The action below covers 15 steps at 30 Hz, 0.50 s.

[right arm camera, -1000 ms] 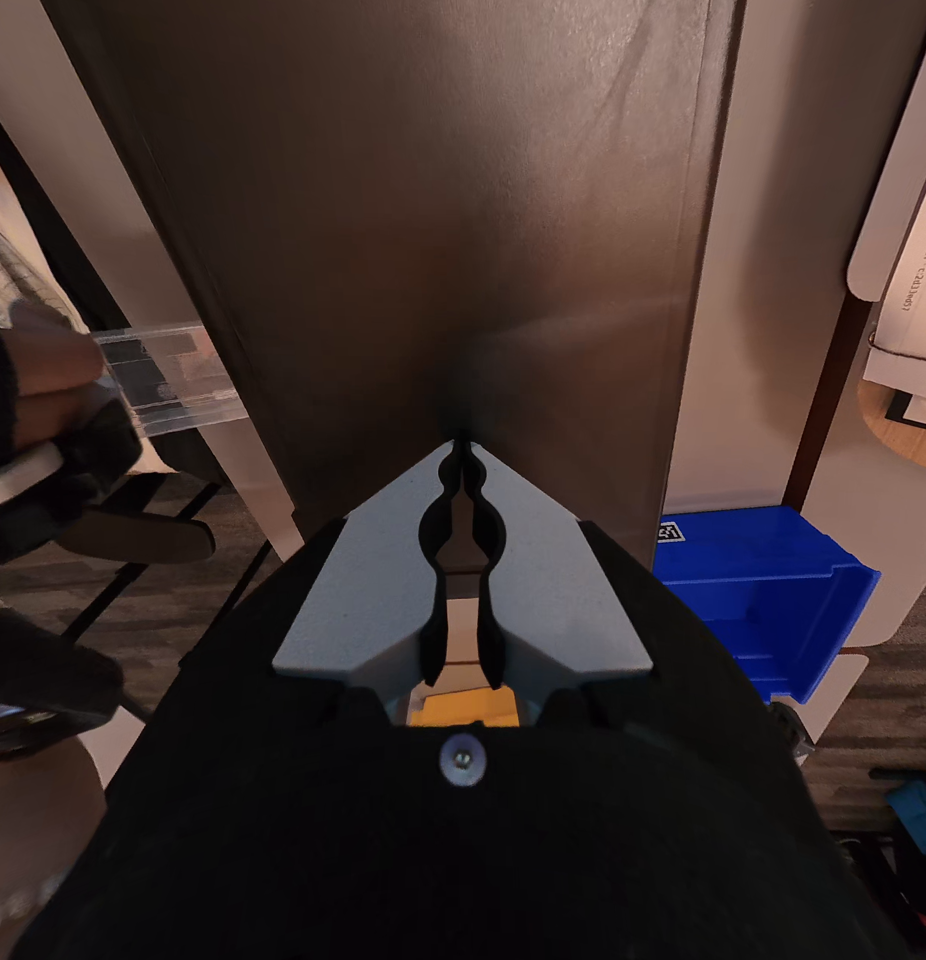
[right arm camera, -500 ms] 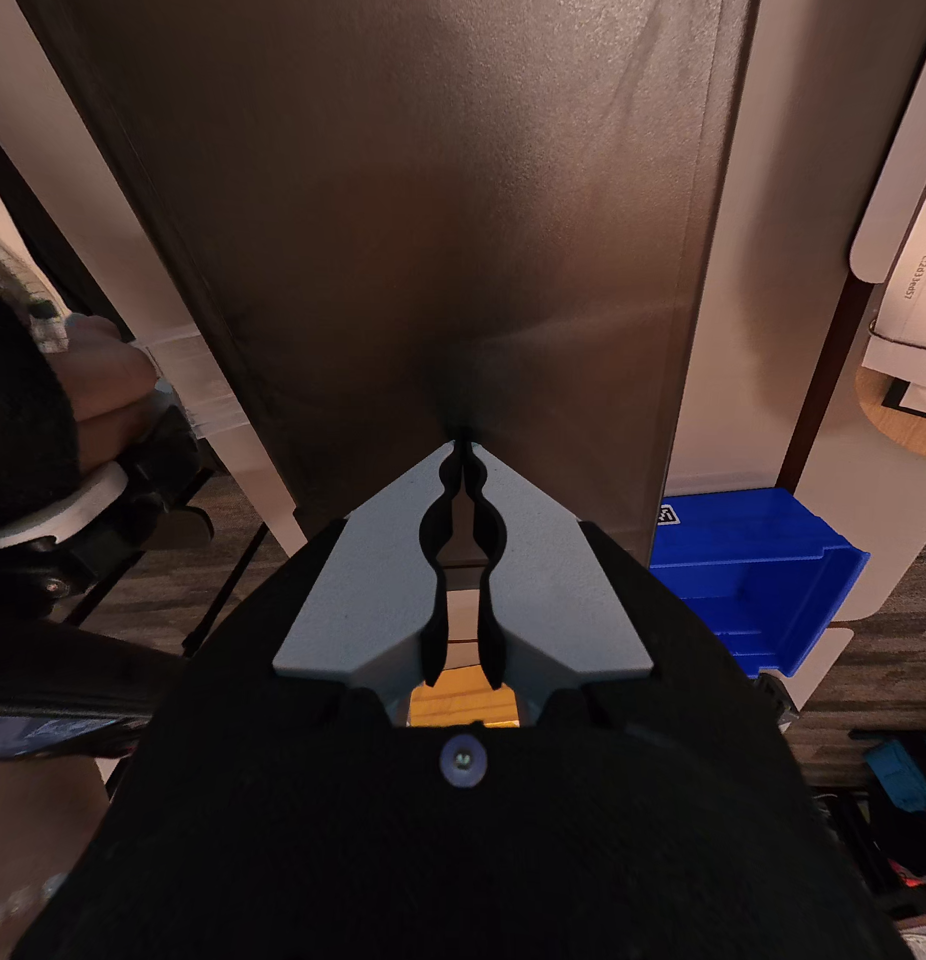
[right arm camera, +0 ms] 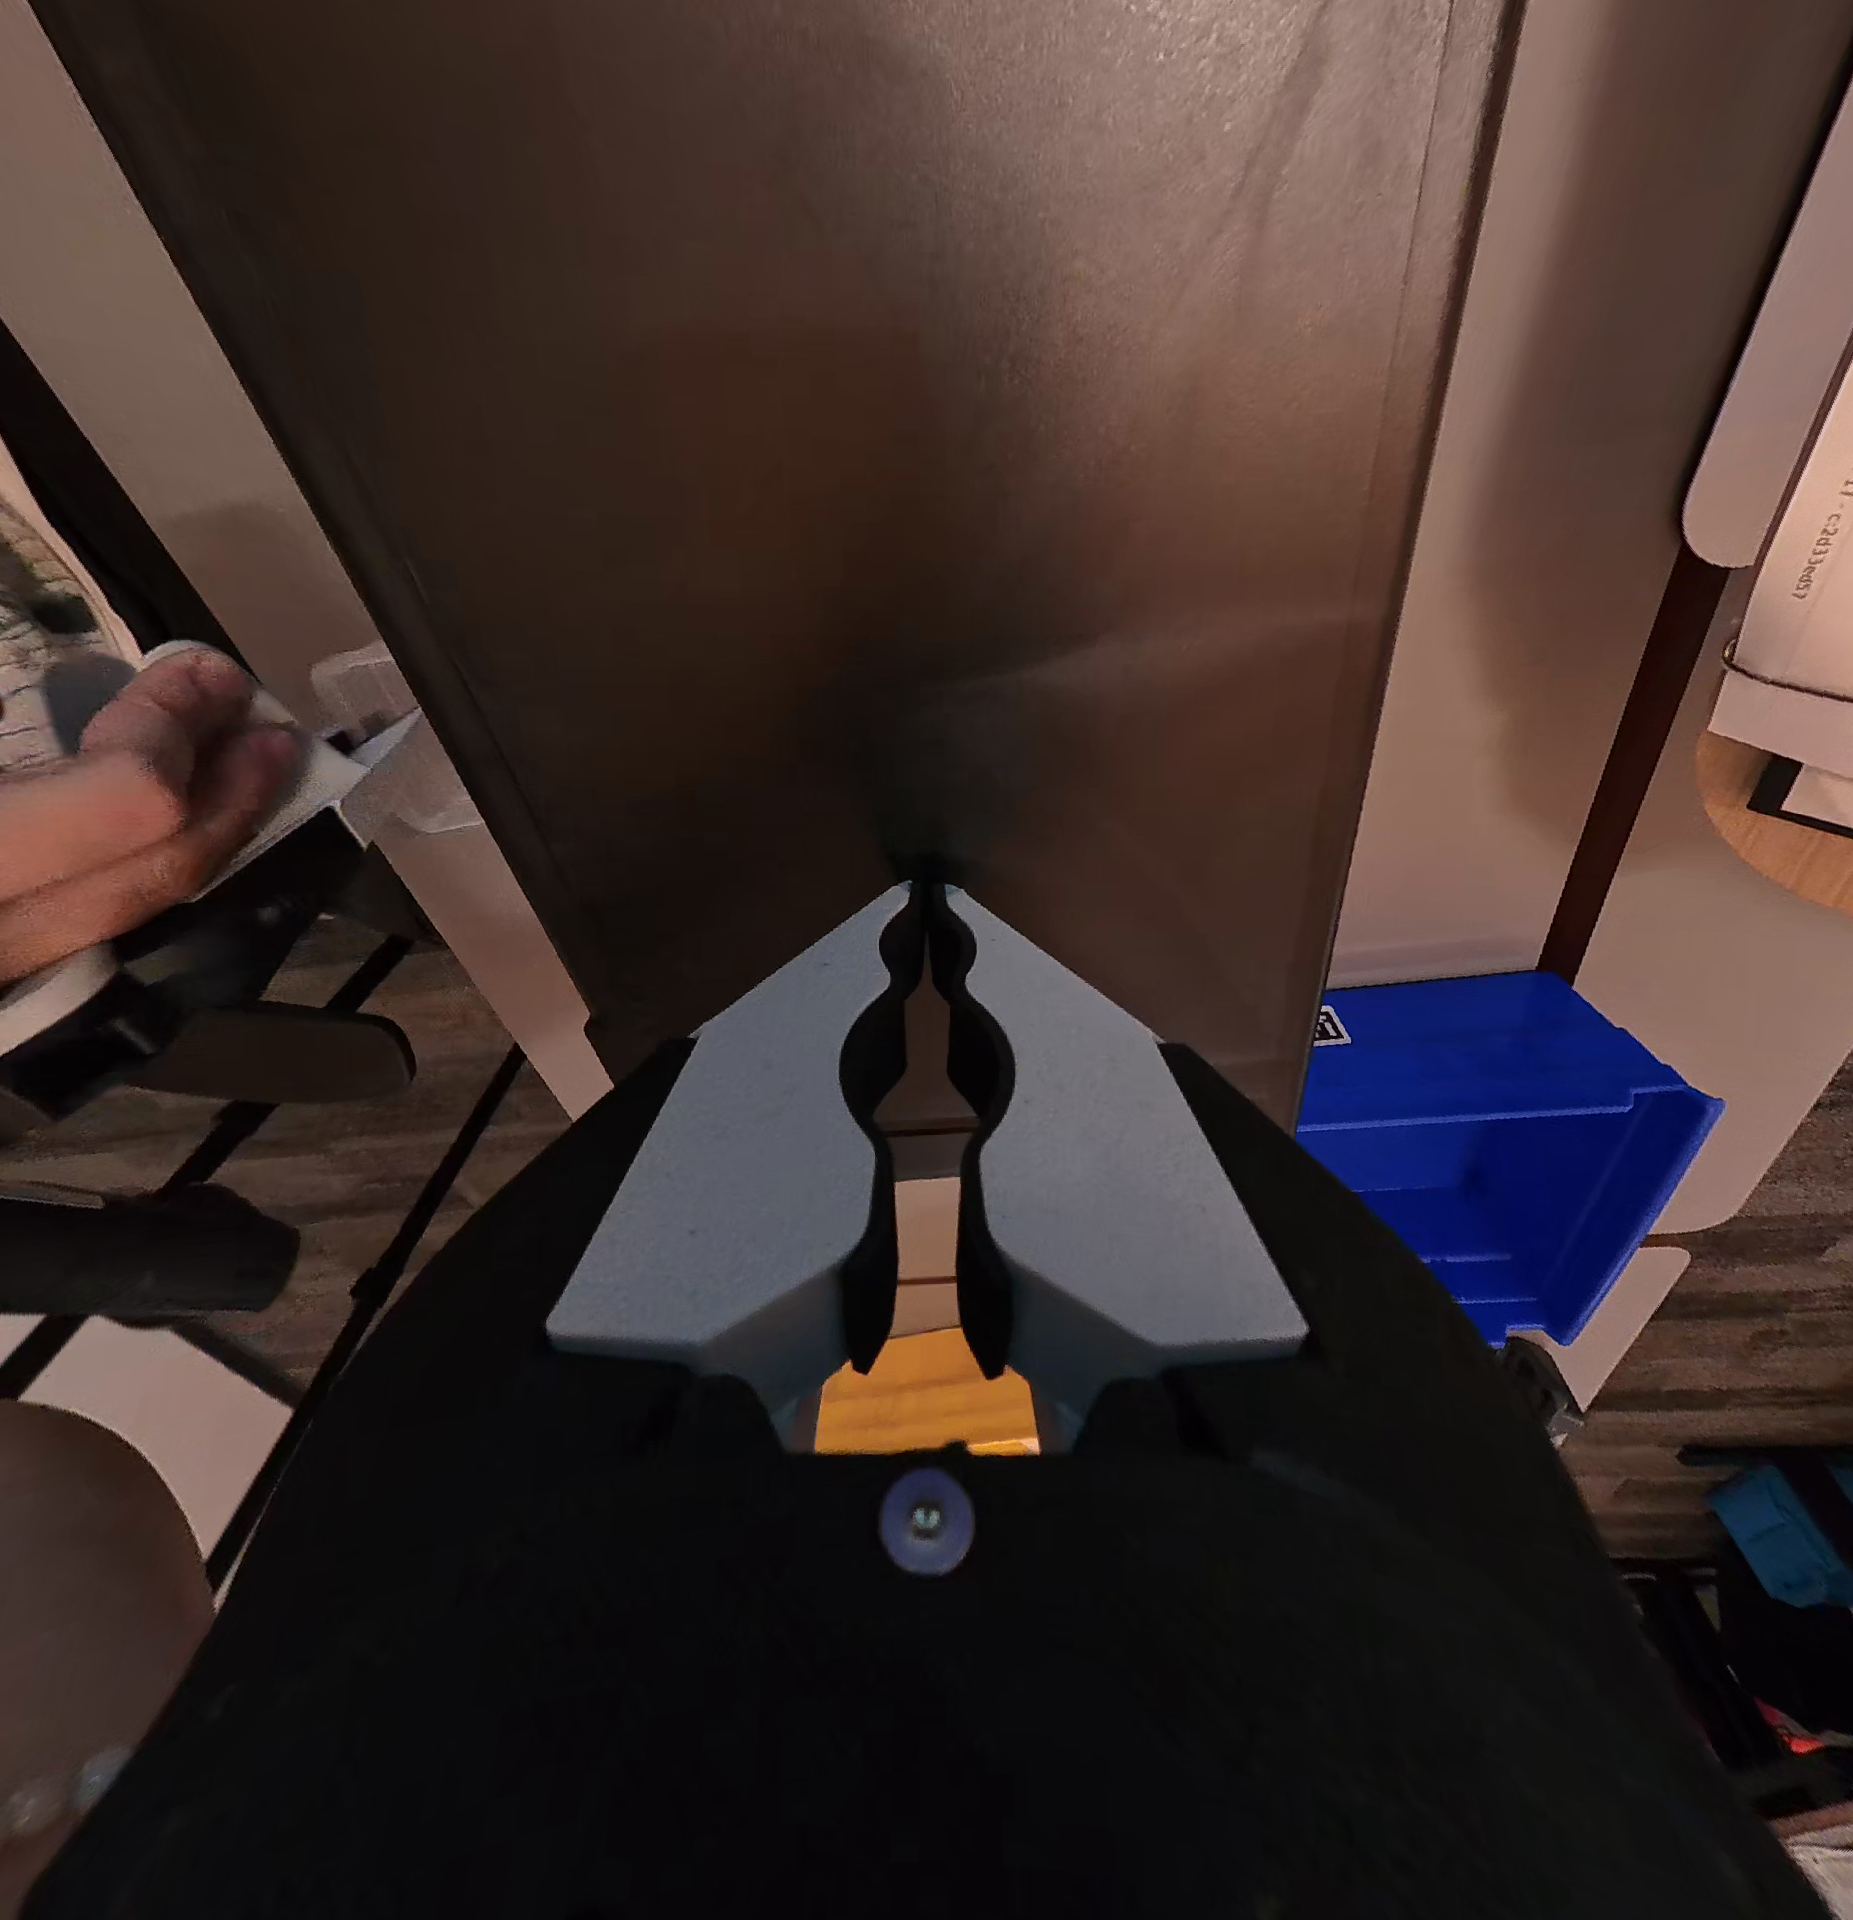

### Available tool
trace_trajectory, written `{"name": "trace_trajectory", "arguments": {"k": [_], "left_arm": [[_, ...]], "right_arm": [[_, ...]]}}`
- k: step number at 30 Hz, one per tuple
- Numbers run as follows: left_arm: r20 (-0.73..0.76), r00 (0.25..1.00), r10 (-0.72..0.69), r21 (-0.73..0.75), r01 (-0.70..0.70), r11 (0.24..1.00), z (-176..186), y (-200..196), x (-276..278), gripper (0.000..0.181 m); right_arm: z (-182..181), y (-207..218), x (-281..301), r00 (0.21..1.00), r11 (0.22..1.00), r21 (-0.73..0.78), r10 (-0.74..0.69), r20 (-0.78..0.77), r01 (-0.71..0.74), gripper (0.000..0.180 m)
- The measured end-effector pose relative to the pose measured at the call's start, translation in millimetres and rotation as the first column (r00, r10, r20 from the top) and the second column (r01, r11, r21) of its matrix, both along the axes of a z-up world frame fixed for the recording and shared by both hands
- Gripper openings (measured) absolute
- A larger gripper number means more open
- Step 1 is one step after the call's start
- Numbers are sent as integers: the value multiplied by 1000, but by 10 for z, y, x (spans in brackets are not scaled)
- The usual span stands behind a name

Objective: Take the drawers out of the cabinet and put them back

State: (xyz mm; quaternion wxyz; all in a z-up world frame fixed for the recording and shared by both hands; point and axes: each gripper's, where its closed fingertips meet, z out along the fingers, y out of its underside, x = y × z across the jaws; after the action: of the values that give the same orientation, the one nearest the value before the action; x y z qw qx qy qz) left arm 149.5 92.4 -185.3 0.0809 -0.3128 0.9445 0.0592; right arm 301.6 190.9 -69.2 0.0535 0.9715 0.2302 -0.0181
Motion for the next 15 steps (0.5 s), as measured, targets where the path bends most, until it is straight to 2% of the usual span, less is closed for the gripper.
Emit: {"name": "trace_trajectory", "arguments": {"k": [8, 12, 15], "left_arm": [[377, 924, -67, 241, -28, 970, -152, 42, 189, 15], [533, 824, -190, 351, -11, 936, -94, 53, 222, 16], [630, 709, -316, 468, -23, 883, 26, 117, 273, 15]], "right_arm": [[1, 2, 0, 1000, 1000, 27, -8, -15, 8, 0], [1, 3, 0, 1000, 999, 32, -11, -13, 11, 0], [1, 2, -1, 1000, 1000, 25, -9, -5, 9, 0]]}}
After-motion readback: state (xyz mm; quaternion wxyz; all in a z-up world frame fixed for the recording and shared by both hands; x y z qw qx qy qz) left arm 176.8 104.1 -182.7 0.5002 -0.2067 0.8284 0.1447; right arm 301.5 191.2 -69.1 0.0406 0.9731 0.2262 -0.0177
